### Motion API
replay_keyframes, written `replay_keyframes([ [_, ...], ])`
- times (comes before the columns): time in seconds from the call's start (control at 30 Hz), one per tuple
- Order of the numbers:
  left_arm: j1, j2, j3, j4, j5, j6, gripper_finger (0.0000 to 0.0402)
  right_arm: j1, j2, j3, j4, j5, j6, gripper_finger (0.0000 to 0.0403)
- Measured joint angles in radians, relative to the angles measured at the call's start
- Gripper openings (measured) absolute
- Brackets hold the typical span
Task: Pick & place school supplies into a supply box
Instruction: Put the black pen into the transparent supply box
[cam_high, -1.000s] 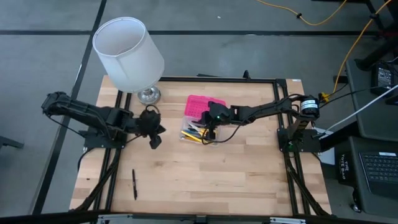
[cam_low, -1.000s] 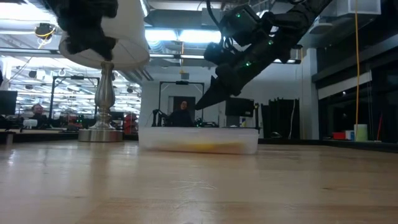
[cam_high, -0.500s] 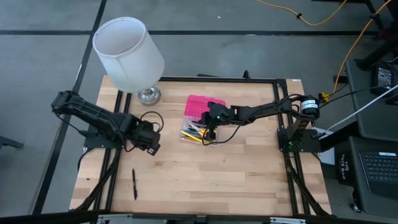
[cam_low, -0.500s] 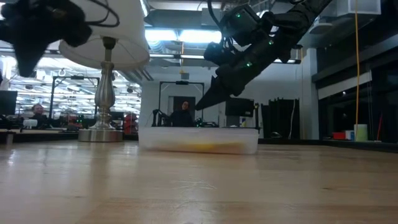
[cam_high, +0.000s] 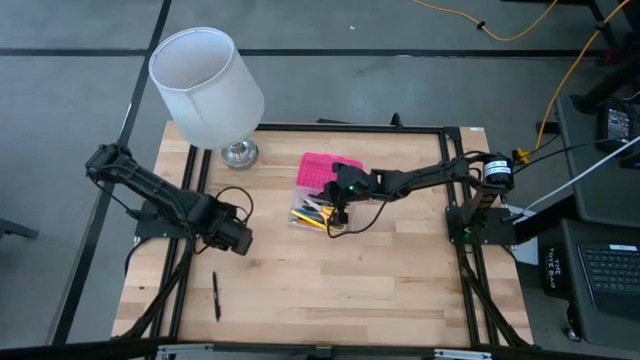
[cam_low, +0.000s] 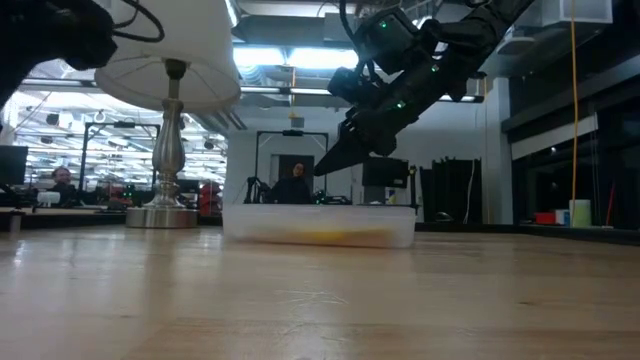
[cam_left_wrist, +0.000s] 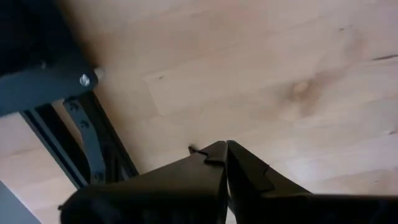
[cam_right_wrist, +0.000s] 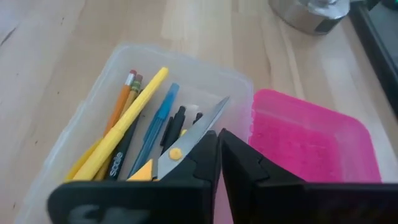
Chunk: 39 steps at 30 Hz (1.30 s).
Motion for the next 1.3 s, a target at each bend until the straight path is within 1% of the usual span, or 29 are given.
replay_keyframes([
  [0.07,-0.022,0.0,0.0,0.005,0.009,-0.024,0.0004,-0.004,0.0,0.0,0.007,-0.018,-0.002,0.0027],
  [0.23,-0.111,0.0,0.0,0.03,0.012,-0.096,0.0004,-0.022,0.0,0.0,0.011,-0.199,-0.026,0.0027],
  [0.3,-0.152,0.0,0.0,0.037,0.008,-0.112,0.0004,-0.027,0.0,0.0,0.019,-0.238,-0.022,0.0027],
  [0.47,-0.269,0.0,0.0,0.042,-0.011,-0.196,0.0004,-0.032,0.0,0.0,0.02,-0.242,0.005,0.0028],
  [0.6,-0.357,0.0,0.0,0.053,-0.018,-0.322,0.0004,-0.032,0.0,0.0,0.02,-0.242,0.041,0.0028],
  [0.7,-0.415,0.0,0.0,0.094,-0.023,-0.421,0.0004,-0.032,0.0,0.0,0.019,-0.244,0.078,0.0028],
  [0.83,-0.483,0.026,0.0,0.159,-0.091,-0.513,0.0004,-0.029,0.0,0.0,0.019,-0.245,0.116,0.0028],
  [0.93,-0.504,0.069,0.0,0.182,-0.087,-0.519,0.0004,-0.022,0.0,0.0,0.028,-0.244,0.143,0.0028],
  [1.13,-0.509,0.159,0.0,0.219,-0.067,-0.517,0.0004,0.001,0.001,0.0,0.102,-0.244,0.161,0.0028],
  [1.3,-0.514,0.188,0.0,0.235,-0.069,-0.534,0.0004,0.009,0.001,0.0,0.161,-0.244,0.161,0.0028],
])
